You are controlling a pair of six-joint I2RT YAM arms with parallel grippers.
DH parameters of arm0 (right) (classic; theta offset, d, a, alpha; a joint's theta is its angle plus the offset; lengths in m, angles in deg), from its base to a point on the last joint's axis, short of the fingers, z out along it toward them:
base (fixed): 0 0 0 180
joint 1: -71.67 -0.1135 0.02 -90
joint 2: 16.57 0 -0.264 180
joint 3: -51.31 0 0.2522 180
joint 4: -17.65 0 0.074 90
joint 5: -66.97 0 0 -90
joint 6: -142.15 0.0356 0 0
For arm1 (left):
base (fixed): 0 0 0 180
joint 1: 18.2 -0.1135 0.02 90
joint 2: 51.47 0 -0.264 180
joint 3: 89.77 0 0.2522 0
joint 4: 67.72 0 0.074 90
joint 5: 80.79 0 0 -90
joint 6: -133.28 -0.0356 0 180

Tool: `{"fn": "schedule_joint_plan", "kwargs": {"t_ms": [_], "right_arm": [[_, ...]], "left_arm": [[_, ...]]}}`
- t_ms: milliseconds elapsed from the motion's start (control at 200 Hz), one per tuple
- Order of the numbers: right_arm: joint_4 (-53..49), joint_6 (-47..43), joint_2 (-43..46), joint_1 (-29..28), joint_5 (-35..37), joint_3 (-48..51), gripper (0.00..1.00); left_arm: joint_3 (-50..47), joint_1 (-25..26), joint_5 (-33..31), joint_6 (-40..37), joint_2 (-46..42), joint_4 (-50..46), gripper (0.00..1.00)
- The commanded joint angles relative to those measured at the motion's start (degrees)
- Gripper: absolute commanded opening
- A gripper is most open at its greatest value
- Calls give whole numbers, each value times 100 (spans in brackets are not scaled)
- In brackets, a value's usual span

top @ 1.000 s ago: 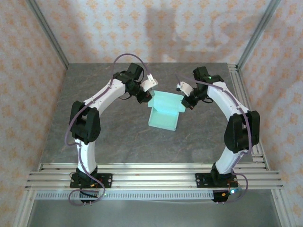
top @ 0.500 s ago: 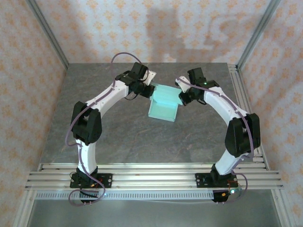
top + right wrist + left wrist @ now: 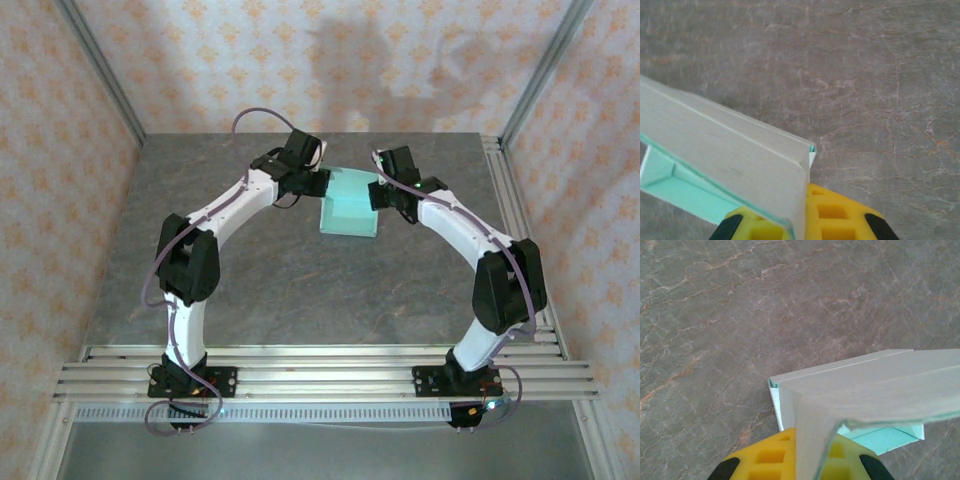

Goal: Fold the paper box

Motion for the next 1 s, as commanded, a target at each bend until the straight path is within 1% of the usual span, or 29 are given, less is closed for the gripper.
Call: {"fn": "schedule_joint_plan", "kwargs": {"t_ms": [0, 120, 190, 345, 591, 876, 996], "right_arm": [[1278, 958, 164, -164, 388, 254, 0], [1688, 1286, 195, -218, 701, 476, 0], [1883, 1422, 195, -230, 832, 612, 0], [2427, 1741, 248, -286, 1202, 988, 0], [3472, 1668, 248, -375, 1322, 1542, 0], [4335, 1604, 245, -468, 1418, 2027, 0], [4882, 1519, 266, -537, 1514, 2318, 0]], "left_arm": [[140, 156, -45, 485, 169, 101, 0], [153, 169, -77, 671, 254, 251, 0], [189, 169, 38, 678, 337, 255, 0], [55, 189, -9, 760, 339, 401, 0], [-72, 208, -39, 800, 305, 547, 0], [-393, 210, -77, 795, 262, 780, 0], [-637, 225, -57, 869, 195, 990, 0]]}}
